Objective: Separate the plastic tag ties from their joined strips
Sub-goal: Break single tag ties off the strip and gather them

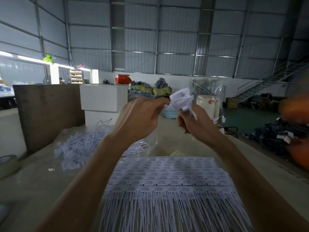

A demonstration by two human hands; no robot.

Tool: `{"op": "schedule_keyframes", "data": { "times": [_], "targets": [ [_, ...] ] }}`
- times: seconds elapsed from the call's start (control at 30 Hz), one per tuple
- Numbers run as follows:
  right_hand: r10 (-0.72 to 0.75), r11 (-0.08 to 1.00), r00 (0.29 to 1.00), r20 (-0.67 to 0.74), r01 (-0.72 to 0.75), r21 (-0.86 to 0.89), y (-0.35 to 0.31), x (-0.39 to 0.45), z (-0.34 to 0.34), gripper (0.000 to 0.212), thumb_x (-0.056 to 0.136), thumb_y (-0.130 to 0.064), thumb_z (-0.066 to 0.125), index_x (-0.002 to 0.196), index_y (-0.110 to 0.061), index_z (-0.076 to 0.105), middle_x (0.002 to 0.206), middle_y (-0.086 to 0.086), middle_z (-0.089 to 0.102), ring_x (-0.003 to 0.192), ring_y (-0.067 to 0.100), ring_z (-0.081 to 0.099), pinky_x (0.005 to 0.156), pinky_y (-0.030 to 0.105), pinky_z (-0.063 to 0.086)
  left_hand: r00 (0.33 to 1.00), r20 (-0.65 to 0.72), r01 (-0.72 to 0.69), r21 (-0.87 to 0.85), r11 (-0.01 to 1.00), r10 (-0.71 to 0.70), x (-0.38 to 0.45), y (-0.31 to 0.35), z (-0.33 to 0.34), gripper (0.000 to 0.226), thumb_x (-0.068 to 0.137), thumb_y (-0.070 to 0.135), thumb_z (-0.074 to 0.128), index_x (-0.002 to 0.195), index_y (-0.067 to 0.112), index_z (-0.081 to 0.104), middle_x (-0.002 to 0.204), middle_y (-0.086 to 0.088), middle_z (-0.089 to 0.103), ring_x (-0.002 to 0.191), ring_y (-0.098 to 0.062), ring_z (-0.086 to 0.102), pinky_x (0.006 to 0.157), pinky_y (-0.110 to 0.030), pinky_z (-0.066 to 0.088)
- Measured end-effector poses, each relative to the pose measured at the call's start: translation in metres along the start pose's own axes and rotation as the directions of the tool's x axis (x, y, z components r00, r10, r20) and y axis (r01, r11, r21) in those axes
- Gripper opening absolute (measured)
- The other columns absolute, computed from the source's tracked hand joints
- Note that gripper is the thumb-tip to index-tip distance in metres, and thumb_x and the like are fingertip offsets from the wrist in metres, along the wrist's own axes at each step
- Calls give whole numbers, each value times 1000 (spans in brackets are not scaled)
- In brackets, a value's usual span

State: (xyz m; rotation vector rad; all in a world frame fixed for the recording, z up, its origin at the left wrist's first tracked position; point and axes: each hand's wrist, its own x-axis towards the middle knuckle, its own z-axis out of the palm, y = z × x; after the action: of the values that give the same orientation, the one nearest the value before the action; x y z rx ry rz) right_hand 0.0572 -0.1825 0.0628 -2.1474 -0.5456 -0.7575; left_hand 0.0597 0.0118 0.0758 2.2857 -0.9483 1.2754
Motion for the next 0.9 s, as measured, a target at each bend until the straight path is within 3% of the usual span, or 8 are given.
{"op": "schedule_keyframes", "data": {
  "times": [0.07,0.13,0.27,0.37,0.5,0.67,0.8,0.9],
  "targets": [
    [73,985,997,13,-74,153,-3,0,1,36,108,-26,36,78,-19,53,56,-4,61,47,12,54,47,25,45,1000,-9,-15,-9,1000,15,1,-1,2,38,99,11,52,129,31,62,109,0,68,90,-28,66,72,-42,56],
    [118,948,993,16,-118,296,-6,1,-2,34,109,-28,37,84,-13,54,58,0,59,49,16,51,45,27,42,999,-1,-32,2,999,32,1,-3,5,44,98,7,51,135,29,58,109,0,60,88,-26,62,69,-44,56],
    [152,867,988,41,-153,473,-8,1,-3,34,105,-38,45,82,-14,56,56,-3,38,47,9,28,44,21,23,997,-6,-77,4,997,77,4,-5,12,43,96,2,52,136,17,58,110,-4,55,85,-27,60,66,-40,53],
    [189,832,980,55,-190,521,-8,1,-2,30,102,-37,51,84,-15,61,54,-8,35,47,7,24,43,19,22,996,-18,-87,7,996,87,4,-3,14,42,96,2,53,135,14,58,113,-6,55,85,-27,60,66,-38,53],
    [181,830,975,130,-222,512,-10,-3,7,22,95,-35,65,101,-15,62,52,-15,45,47,3,36,43,15,31,993,-78,-88,43,995,91,1,0,11,32,97,11,55,128,14,61,111,-3,57,87,-22,58,60,-30,48],
    [138,877,975,172,-201,437,-10,-6,16,25,97,-33,62,88,-10,65,57,-11,44,50,4,36,47,19,30,991,-99,-96,-16,995,94,0,-1,11,34,97,12,53,129,19,60,113,-2,61,90,-22,59,62,-34,52],
    [208,792,967,150,-257,554,-11,-2,13,37,105,-34,45,73,-18,52,56,-13,49,49,4,40,48,17,35,985,164,71,-125,990,-50,-2,-32,21,89,92,27,67,153,48,6,95,6,63,79,-13,60,67,-35,53],
    [245,701,963,114,-257,665,-13,-1,14,40,107,-29,40,70,-16,49,63,-5,59,56,9,52,54,22,48,865,427,187,216,958,-265,-24,-82,29,121,77,49,78,154,39,-15,137,-8,49,123,-28,48,95,-48,47]
  ]
}}
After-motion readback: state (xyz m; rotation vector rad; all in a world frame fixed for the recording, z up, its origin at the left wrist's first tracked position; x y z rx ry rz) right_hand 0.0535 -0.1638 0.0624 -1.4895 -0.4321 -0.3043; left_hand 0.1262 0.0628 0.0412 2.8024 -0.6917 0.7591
